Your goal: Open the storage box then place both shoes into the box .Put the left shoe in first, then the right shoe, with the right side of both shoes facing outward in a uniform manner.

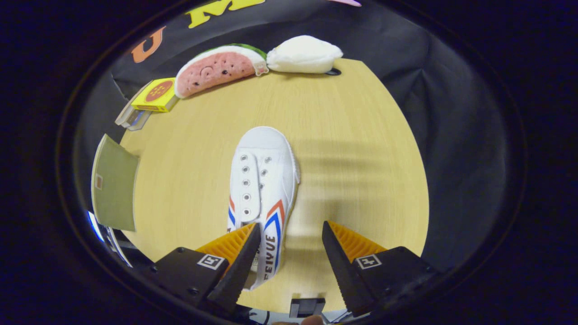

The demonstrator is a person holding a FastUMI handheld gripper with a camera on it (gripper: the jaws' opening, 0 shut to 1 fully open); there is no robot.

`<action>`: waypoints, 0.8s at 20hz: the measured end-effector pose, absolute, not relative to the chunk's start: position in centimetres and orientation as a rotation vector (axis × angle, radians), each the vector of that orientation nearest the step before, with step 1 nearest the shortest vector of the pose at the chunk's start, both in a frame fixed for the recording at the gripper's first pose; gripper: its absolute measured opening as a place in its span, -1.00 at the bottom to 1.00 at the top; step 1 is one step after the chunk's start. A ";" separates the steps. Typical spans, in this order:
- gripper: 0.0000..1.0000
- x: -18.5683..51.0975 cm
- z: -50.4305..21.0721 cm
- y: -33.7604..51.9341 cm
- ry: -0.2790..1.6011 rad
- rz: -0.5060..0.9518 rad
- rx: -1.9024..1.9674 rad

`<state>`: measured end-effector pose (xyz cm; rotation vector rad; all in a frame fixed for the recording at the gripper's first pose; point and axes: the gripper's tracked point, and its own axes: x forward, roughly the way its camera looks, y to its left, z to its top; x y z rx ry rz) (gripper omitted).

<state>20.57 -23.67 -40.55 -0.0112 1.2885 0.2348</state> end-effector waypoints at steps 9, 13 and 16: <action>0.42 21.0 -41.6 -22.1 1.368 0.348 -0.045; -0.14 20.9 -41.4 -22.1 1.379 0.325 -0.054; -0.50 21.0 -41.2 -22.5 1.361 0.299 -0.041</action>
